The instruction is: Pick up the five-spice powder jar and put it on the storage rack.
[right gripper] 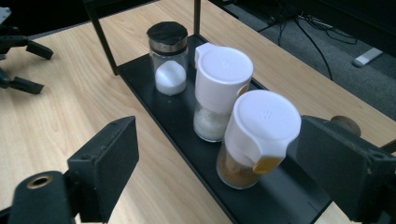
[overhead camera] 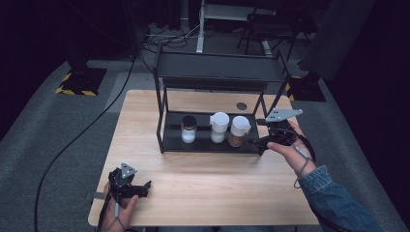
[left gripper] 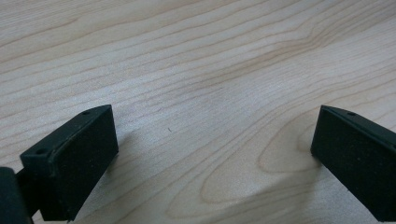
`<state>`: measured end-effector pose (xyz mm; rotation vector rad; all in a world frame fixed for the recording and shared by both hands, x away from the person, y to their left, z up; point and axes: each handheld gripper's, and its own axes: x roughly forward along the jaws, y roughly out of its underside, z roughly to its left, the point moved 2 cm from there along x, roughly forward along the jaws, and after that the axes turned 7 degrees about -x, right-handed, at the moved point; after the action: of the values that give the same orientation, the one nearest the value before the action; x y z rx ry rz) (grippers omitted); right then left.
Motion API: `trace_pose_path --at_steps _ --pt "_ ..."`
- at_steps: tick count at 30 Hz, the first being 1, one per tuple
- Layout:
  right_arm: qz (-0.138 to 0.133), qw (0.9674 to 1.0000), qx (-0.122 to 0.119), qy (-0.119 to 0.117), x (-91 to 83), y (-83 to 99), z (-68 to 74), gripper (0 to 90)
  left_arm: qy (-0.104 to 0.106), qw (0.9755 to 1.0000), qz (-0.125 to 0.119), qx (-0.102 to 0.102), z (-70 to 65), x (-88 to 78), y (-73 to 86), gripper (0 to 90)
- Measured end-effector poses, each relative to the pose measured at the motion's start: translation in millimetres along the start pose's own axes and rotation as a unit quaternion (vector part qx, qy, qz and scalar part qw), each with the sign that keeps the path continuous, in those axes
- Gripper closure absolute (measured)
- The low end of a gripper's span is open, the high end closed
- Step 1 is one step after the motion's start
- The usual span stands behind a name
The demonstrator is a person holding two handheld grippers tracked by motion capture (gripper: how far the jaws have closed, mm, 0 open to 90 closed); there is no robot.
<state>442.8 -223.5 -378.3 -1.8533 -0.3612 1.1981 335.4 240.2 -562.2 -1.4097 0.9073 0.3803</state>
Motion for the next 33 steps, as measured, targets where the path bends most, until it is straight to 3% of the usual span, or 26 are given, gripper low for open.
trace_pose_path --at_steps 18,33 --pt "0.001 0.9999 -0.013 -0.004 -31.7 25.7 20.4 11.9 0.0 1.0 0.0 0.0 0.0 0.0 0.0 0.2" --pt "0.014 0.9998 0.004 -0.016 -27.6 56.5 31.4 11.5 0.0 1.0 0.0 0.0 -0.1 0.1 0.0 0.2"
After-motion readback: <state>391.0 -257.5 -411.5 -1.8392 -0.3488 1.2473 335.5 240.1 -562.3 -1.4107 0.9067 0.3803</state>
